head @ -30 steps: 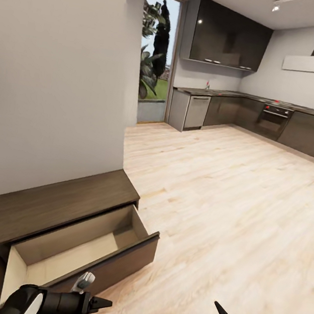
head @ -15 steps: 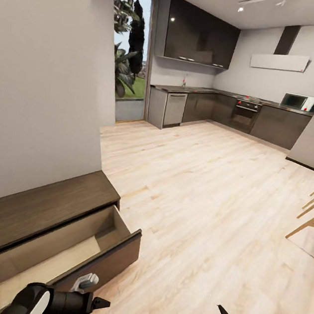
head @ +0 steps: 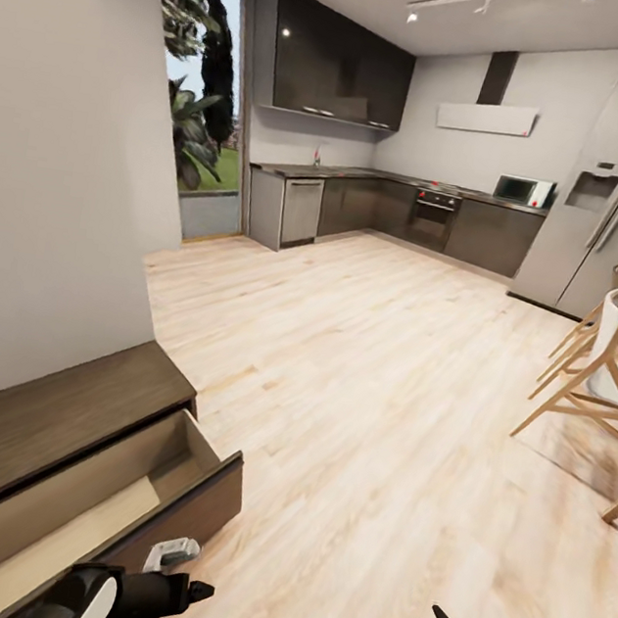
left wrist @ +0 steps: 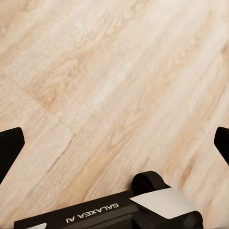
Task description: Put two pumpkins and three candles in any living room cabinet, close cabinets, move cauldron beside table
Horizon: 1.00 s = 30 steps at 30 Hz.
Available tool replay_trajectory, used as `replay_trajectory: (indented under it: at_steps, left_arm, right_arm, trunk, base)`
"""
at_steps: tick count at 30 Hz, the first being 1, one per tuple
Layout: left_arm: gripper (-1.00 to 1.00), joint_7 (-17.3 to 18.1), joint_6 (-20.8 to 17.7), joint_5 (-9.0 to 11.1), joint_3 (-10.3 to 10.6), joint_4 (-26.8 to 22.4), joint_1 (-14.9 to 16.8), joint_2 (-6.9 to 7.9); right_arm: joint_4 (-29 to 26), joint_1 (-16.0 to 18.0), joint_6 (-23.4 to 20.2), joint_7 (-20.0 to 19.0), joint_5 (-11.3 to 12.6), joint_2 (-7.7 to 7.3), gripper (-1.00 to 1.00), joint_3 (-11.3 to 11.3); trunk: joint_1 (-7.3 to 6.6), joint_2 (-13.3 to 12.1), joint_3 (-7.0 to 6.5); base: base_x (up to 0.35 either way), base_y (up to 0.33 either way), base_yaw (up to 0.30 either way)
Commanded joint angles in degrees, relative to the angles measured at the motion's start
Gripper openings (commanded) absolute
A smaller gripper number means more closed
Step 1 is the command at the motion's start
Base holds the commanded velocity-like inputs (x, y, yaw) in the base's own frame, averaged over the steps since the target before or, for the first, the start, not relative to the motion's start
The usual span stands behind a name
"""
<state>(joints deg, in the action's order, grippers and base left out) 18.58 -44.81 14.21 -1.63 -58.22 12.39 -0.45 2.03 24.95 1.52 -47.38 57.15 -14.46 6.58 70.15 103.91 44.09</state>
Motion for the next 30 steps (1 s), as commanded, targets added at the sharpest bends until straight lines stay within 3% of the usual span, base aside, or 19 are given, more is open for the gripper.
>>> replay_trajectory:
  at_steps: [1, 7, 14, 21, 30]
  left_arm:
    - [1.00, 0.08, -0.34, 0.10, -0.22, -0.06, 0.01, -0.02]
    - [1.00, -0.08, 2.14, -0.03, -0.12, 0.12, 0.01, -0.05]
    - [1.00, -0.09, 4.46, -0.13, -0.01, 5.01, 0.01, -0.03]
    - [1.00, 0.05, 4.64, 0.01, -0.16, 5.52, 0.01, 0.01]
    - [1.00, 0.54, 4.72, 0.19, -0.14, 5.19, 0.01, 0.15]
  right_arm:
    - [0.25, 0.03, 0.24, 0.02, -0.37, -0.07, 1.00, 0.45]
    - [0.26, -0.07, 1.27, 5.82, -0.45, -0.44, 1.00, 0.38]
    - [0.26, -0.41, 1.68, 9.58, -0.46, -0.48, 1.00, 0.03]
    - [0.32, -0.52, 4.07, 10.95, -3.51, -0.40, 1.00, -2.25]
    - [0.35, -0.52, 4.27, 12.70, -3.97, -0.39, 1.00, -2.45]
  trunk:
    - [0.00, 0.03, 0.02]
    - [0.00, 0.03, -0.13]
    - [0.00, 0.03, -0.33]
    - [0.00, 0.03, -0.53]
    - [0.00, 0.03, -0.67]
  base:
    - [0.000, 0.000, -0.281]
    - [0.000, 0.000, -0.281]
    - [0.000, 0.000, -0.281]
    - [0.000, 0.000, -0.281]
    - [0.000, 0.000, -0.279]
